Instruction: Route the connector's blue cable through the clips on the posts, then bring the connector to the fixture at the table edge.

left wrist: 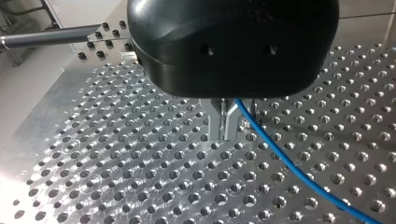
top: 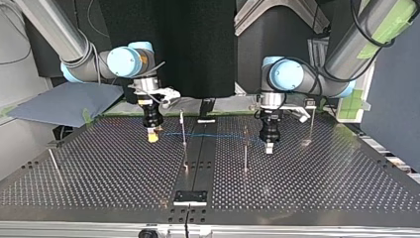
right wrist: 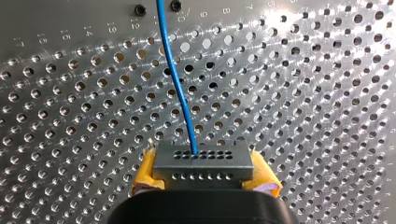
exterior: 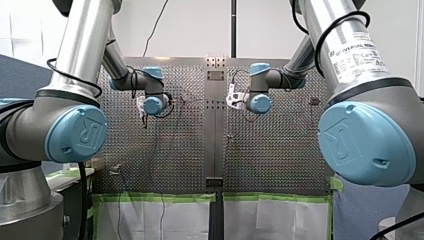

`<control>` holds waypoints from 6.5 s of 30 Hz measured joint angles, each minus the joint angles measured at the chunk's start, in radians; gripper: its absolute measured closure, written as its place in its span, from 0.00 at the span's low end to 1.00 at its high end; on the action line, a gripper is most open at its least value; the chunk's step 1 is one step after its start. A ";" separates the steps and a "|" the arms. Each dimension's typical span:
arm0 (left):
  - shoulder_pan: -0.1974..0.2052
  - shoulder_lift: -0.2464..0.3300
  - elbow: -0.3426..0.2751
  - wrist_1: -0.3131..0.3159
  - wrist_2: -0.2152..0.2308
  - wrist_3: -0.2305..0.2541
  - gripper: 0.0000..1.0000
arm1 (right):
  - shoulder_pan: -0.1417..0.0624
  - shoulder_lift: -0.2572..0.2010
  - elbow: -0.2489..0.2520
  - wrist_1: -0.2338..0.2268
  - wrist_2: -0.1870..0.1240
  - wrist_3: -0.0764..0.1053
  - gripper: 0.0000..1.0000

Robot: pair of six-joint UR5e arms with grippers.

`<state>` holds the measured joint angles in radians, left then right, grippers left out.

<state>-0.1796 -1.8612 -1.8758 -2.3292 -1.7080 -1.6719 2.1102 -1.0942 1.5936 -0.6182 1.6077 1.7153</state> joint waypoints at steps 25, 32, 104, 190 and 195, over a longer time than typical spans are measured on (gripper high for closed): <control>0.015 0.002 -0.006 -0.113 0.086 -0.027 0.00 | -0.002 0.001 0.000 0.028 -0.026 -0.001 1.00; 0.014 0.017 -0.018 -0.145 0.134 -0.056 0.00 | 0.001 0.001 0.000 0.039 -0.026 -0.003 1.00; -0.073 0.209 -0.186 -0.185 0.092 -0.145 0.00 | 0.006 0.001 0.000 0.061 -0.037 -0.007 1.00; -0.317 0.007 0.108 -0.291 -0.300 -0.051 0.00 | 0.007 0.003 0.001 0.083 -0.062 -0.012 1.00; -0.318 -0.015 0.128 -0.283 -0.334 -0.043 0.00 | 0.007 0.003 0.001 0.085 -0.062 -0.012 1.00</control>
<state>-0.4978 -1.8763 -1.7481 -2.6121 -2.0416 -1.7145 2.1170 -1.0915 1.5947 -0.5335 1.5453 1.7031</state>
